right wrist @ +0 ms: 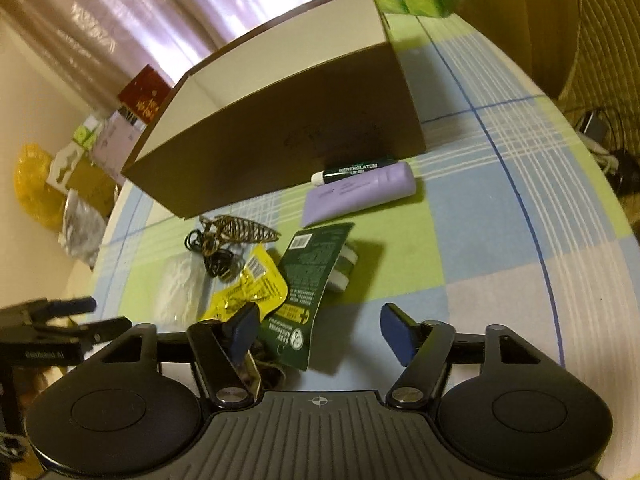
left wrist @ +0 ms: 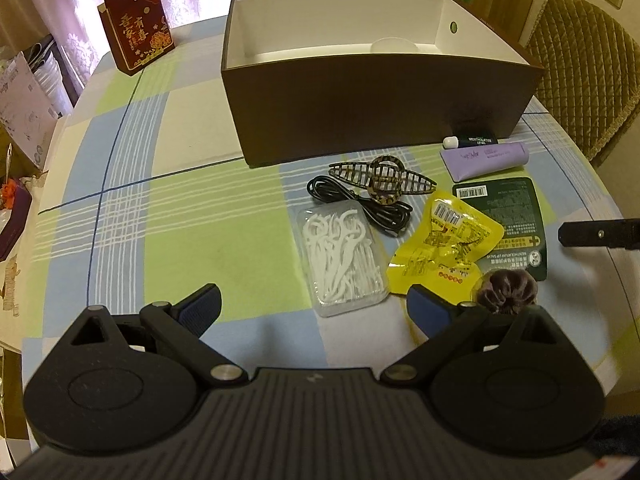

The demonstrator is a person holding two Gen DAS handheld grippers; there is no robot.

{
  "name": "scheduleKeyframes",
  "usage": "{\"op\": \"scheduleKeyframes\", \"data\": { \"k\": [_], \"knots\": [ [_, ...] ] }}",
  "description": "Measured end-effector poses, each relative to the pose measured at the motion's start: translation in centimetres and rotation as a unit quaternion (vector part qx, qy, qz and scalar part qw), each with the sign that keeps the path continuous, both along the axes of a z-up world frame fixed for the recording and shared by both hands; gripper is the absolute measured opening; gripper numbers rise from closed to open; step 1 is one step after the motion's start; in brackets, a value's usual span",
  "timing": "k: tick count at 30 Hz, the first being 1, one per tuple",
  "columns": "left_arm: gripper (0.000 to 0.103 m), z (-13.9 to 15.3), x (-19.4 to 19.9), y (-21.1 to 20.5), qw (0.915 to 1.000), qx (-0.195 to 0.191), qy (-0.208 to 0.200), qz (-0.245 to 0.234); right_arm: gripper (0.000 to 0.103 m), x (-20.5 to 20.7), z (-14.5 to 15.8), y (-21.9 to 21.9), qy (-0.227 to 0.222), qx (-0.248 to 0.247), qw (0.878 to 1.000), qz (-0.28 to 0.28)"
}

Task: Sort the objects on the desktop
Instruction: 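Move both tools back over the remaining items on the table, then grasp the floss pick box with the left tool while the right tool grasps the green packet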

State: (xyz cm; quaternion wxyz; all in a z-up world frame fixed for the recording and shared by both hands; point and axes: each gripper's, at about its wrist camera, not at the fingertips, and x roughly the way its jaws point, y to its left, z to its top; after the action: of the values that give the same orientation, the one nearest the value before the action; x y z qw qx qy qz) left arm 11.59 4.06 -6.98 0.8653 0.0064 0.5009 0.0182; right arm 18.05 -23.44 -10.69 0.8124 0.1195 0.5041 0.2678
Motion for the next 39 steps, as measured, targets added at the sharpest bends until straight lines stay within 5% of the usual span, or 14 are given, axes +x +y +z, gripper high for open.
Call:
{"op": "scheduleKeyframes", "data": {
  "k": [9, 29, 39],
  "knots": [
    [0.097, -1.0, 1.3, -0.3, 1.0, -0.005, 0.002, 0.006, 0.054, 1.7, -0.8, -0.6, 0.024, 0.027, 0.999, -0.013],
    [0.09, -4.8, 5.1, -0.6, 0.9994, -0.011, 0.028, 0.019, 0.053, 4.7, -2.4, -2.0, 0.06, 0.057, 0.996, -0.036],
    [0.068, -6.3, 6.3, 0.1, 0.9976, -0.043, 0.042, 0.032, 0.053, 4.6, -2.8, -1.8, 0.074, 0.073, 0.994, -0.026]
  ]
}}
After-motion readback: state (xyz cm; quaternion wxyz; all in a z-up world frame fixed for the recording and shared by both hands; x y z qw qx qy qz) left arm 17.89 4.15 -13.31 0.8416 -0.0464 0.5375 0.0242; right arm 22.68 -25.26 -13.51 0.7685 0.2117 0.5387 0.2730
